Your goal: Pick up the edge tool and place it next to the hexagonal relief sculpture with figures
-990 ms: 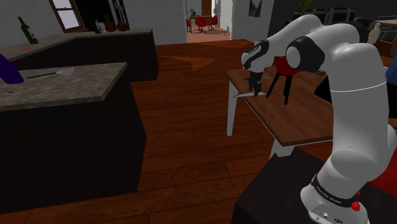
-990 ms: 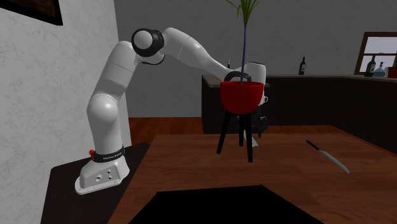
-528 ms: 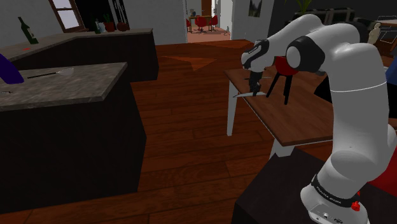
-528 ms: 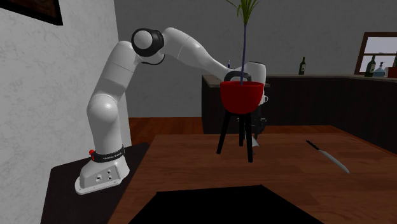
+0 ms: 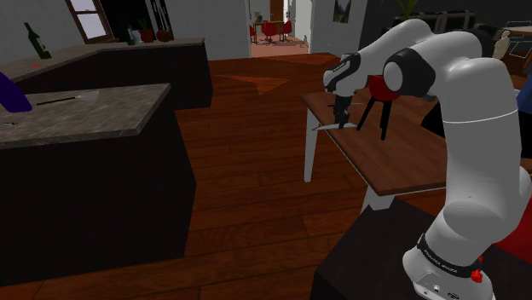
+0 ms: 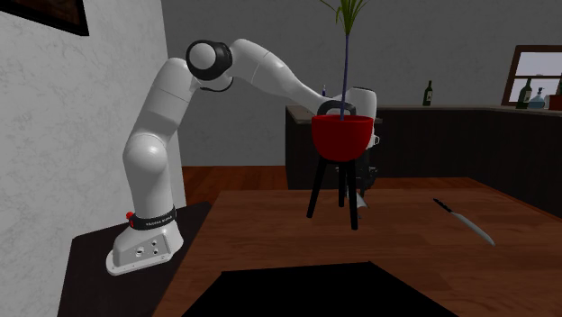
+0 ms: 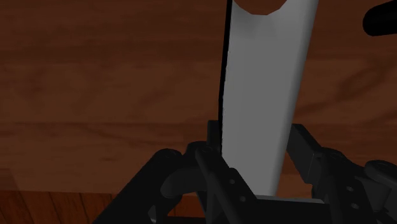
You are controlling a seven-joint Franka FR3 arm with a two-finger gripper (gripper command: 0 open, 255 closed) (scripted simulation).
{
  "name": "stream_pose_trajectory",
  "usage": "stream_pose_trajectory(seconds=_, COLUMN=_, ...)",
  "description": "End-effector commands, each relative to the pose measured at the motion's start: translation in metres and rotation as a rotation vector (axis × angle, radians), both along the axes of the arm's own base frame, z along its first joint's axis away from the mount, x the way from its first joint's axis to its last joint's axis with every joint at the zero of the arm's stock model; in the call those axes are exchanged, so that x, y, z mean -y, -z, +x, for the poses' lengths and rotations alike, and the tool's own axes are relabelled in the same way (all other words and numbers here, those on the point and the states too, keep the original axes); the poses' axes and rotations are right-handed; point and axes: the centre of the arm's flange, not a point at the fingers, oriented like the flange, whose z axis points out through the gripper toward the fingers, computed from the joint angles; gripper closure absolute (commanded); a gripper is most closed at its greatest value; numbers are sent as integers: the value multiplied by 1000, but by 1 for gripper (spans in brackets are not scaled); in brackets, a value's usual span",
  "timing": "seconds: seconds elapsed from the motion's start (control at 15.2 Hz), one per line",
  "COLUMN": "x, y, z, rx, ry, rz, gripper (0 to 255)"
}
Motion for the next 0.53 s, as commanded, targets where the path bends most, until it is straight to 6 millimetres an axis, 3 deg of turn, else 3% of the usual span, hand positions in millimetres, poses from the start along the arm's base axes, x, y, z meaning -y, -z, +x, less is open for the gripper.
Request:
stream_pose_trajectory(seconds=0.0, x=0, y=-3, z=0, rx=-3, ry=-1, rz=1, gripper=255)
stream_pose_trajectory(seconds=0.46, x=0, y=-40, z=0, rx=-3, ry=-1, rz=1, gripper=255)
